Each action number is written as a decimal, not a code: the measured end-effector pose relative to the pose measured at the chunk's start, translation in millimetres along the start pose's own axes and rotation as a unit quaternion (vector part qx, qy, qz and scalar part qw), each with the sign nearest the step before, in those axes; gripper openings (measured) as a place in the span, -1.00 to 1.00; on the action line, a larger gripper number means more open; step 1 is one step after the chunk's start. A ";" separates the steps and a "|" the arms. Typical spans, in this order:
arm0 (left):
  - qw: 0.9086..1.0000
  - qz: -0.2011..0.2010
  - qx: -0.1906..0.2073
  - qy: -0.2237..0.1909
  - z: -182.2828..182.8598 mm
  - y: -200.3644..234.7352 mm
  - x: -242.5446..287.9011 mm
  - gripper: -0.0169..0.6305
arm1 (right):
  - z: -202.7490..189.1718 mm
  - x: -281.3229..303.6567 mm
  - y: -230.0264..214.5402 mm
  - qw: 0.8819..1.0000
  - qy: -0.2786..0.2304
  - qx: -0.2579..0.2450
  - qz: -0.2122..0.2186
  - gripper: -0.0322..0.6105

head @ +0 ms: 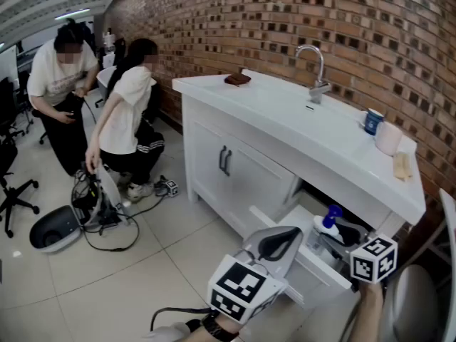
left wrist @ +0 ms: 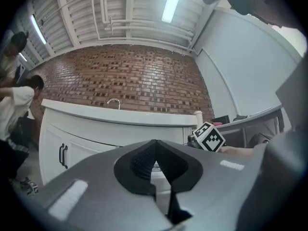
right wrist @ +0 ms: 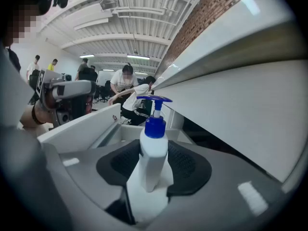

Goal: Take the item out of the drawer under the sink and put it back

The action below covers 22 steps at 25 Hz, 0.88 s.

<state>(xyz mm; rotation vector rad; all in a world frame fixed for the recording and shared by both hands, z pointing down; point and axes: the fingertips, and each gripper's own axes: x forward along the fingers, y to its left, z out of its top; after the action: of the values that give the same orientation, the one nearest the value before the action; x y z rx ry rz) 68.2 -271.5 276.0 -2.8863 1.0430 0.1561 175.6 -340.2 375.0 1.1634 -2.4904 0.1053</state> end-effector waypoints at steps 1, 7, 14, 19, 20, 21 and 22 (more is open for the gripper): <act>1.000 -0.020 -0.014 -0.004 0.0 -18.9 4.7 -0.89 | -7.0 -26.0 -6.9 1.000 0.003 0.011 -0.025 -0.33; 0.996 -0.050 -0.070 -0.013 -8.3 -60.0 9.0 -0.89 | 1.5 -112.8 -29.1 0.985 -0.097 0.029 -0.136 -0.34; 0.997 -0.060 -0.047 0.012 -20.4 -93.5 8.0 -0.89 | 60.3 -178.9 -21.7 0.942 -0.267 0.062 -0.193 -0.36; 0.996 -0.078 -0.011 0.030 -27.6 -114.0 6.6 -0.89 | 66.8 -208.3 -11.9 0.940 -0.271 0.056 -0.200 -0.37; 0.997 -0.073 -0.010 0.029 -28.4 -109.9 6.1 -0.89 | 64.4 -207.9 -11.5 0.941 -0.270 0.055 -0.199 -0.37; 0.997 -0.067 -0.014 0.025 -28.6 -104.1 5.1 -0.89 | 61.7 -205.5 -11.1 0.941 -0.269 0.056 -0.197 -0.37; 0.998 -0.062 -0.023 0.019 -28.0 -97.9 4.4 -0.89 | 59.5 -202.4 -10.9 0.942 -0.269 0.057 -0.194 -0.37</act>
<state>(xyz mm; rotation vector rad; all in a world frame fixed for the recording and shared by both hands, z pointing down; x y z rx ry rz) 136.3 -201.9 306.1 -2.9954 0.8719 0.1210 282.5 -214.7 243.1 1.9249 -2.6561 -0.2095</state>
